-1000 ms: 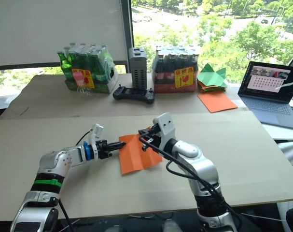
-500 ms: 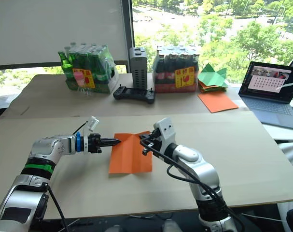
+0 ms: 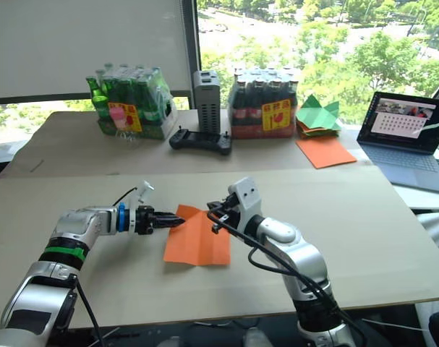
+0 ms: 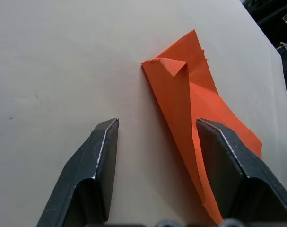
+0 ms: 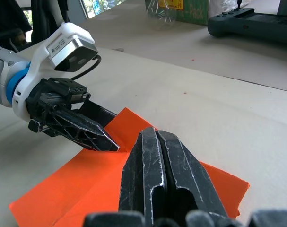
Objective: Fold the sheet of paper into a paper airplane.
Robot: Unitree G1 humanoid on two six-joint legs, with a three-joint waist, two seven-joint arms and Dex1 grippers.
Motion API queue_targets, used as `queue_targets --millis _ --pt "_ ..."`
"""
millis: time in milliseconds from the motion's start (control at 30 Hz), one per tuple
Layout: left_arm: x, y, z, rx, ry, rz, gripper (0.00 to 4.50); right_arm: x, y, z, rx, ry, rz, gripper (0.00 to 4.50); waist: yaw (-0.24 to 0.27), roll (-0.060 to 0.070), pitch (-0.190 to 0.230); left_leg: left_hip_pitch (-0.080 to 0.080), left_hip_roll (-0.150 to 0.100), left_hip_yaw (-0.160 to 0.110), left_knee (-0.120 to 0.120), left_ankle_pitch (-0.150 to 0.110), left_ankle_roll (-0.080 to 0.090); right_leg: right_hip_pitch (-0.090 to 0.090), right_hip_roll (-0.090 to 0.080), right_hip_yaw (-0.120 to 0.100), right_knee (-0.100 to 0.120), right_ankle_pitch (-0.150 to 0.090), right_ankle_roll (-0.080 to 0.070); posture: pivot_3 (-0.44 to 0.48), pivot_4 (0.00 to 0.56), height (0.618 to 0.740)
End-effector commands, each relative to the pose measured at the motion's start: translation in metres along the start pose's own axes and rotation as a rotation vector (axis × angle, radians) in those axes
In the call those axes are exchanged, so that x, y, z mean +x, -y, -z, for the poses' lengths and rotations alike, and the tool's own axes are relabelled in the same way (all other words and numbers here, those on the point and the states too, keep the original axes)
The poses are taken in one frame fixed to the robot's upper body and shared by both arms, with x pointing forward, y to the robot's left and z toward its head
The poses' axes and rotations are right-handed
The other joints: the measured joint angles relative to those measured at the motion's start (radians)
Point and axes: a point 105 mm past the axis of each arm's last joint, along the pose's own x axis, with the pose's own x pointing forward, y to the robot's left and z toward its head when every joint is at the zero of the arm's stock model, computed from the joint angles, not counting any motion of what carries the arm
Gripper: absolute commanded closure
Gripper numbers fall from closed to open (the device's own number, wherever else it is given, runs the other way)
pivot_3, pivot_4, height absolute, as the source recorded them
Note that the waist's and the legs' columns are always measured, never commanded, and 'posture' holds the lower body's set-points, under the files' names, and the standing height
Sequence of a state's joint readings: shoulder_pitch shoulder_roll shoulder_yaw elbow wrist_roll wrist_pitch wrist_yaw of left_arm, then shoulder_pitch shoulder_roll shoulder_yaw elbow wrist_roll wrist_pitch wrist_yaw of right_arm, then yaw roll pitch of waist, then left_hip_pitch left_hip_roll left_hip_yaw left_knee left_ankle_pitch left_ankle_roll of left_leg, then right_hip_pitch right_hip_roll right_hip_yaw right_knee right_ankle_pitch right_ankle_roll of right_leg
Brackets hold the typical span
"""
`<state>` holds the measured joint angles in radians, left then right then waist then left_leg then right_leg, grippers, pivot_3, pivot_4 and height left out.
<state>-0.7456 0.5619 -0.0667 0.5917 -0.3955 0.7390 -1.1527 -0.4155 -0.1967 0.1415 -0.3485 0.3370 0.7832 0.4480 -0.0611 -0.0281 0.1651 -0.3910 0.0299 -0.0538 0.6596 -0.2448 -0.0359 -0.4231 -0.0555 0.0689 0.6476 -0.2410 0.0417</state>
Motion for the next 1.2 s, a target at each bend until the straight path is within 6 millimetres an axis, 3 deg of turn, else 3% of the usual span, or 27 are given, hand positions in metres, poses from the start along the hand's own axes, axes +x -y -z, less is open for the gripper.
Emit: queue_targets --millis 33,167,267,333,433,500,633,1000,1200 --pt "-0.016 0.000 -0.037 0.034 0.124 -0.016 1.72 -0.003 -0.006 -0.011 -0.013 0.044 -0.016 4.50 0.000 0.000 0.000 0.000 0.000 0.000 0.000 0.000 0.000 0.000 0.000 0.000 0.000 0.000 0.000 0.000 0.150 0.740" --pt "-0.033 0.009 -0.069 0.043 0.242 0.012 1.72 -0.003 -0.006 -0.010 -0.008 0.042 -0.016 4.50 0.000 0.000 0.000 -0.001 0.000 0.000 0.000 0.000 0.000 0.000 0.000 0.000 0.000 0.000 0.000 0.000 0.150 0.740" --pt "-0.044 0.032 -0.089 0.104 0.296 0.080 1.72 -0.004 -0.006 -0.008 -0.006 0.039 -0.012 4.50 -0.002 0.000 0.000 -0.001 0.000 0.000 0.000 0.000 0.000 0.000 0.000 0.000 0.000 0.000 0.000 0.000 0.150 0.740" --pt "-0.046 0.052 -0.093 0.139 0.300 0.145 1.72 -0.004 -0.005 -0.008 -0.003 0.040 -0.009 4.50 -0.002 0.000 0.000 -0.001 0.000 0.000 0.000 0.000 0.000 0.000 0.000 0.000 0.000 0.000 0.000 0.000 0.150 0.740" --pt "-0.042 0.085 -0.075 0.201 0.232 0.265 2.55 -0.003 -0.004 -0.009 0.002 0.047 -0.003 4.50 -0.004 0.000 0.000 -0.001 0.000 0.000 0.000 0.000 0.000 0.000 0.000 0.000 0.000 0.000 0.000 0.000 0.150 0.740" --pt "-0.036 0.091 -0.060 0.226 0.179 0.275 3.21 -0.003 -0.003 -0.010 0.006 0.052 0.003 4.50 -0.006 0.000 0.000 0.000 0.000 0.000 0.000 0.000 0.000 0.000 0.000 0.000 0.000 0.000 0.000 0.000 0.150 0.740" --pt "-0.016 0.080 -0.026 0.280 0.060 0.195 4.47 -0.002 0.000 -0.011 0.009 0.059 0.022 4.50 -0.004 0.000 0.000 0.001 0.001 0.000 0.000 0.000 0.000 0.000 0.000 0.000 0.001 0.000 0.000 0.000 0.150 0.740" --pt "0.009 0.048 0.020 0.348 -0.050 0.063 4.47 -0.003 0.009 -0.012 -0.017 0.058 0.077 4.50 0.001 0.000 0.000 0.000 0.000 0.000 0.000 0.000 0.000 0.000 0.000 0.000 0.000 0.000 0.000 0.000 0.150 0.740" --pt "0.017 0.035 0.032 0.372 -0.089 0.036 4.47 -0.002 0.011 -0.013 -0.009 0.066 0.089 4.50 0.002 0.000 0.000 0.000 0.000 0.000 0.000 0.000 0.000 0.000 0.000 0.000 0.000 0.000 0.000 0.000 0.150 0.740"
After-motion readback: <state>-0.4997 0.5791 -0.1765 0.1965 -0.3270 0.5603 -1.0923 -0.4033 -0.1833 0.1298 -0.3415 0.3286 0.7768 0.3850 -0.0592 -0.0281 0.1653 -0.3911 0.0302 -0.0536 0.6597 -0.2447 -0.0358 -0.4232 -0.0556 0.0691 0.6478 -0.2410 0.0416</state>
